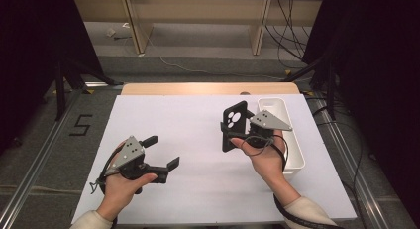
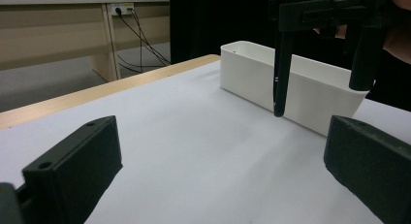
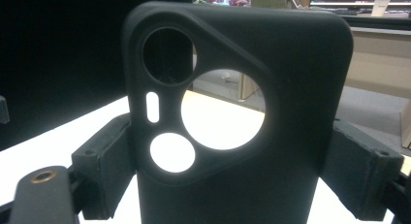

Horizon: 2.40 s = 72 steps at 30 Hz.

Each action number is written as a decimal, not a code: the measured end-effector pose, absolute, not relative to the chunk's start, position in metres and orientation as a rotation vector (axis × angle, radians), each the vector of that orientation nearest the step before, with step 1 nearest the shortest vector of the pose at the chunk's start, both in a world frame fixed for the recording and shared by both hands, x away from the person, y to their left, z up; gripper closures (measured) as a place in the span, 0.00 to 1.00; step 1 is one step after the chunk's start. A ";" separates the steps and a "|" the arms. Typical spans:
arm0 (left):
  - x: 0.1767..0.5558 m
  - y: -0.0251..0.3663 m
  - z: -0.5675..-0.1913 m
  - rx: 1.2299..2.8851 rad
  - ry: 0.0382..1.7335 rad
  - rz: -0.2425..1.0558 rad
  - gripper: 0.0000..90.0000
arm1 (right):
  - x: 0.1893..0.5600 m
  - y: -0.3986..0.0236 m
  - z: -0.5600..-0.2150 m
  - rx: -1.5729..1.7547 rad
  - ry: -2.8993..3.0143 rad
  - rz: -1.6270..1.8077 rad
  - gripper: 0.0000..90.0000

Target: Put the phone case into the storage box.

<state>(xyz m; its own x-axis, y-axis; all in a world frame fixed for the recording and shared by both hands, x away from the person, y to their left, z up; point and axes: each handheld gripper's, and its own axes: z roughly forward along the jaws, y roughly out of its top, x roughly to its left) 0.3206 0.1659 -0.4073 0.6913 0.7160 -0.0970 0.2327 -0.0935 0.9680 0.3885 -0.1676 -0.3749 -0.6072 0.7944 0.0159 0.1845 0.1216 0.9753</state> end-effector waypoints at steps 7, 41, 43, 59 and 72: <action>0.319 0.170 -0.411 1.657 0.792 0.483 0.00 | 0.391 -0.172 -0.374 0.958 1.867 1.516 0.17; 0.319 0.172 -0.416 1.672 0.799 0.510 0.00 | 0.401 -0.201 -0.360 1.034 1.761 1.511 0.17; 0.319 0.172 -0.416 1.672 0.798 0.510 0.00 | 0.402 -0.203 -0.359 1.039 1.753 1.512 0.17; 0.319 0.172 -0.416 1.669 0.802 0.512 0.00 | 0.405 -0.216 -0.353 1.071 1.707 1.510 0.17; 0.319 0.172 -0.416 1.671 0.799 0.512 0.00 | 0.407 -0.225 -0.351 1.094 1.678 1.501 0.17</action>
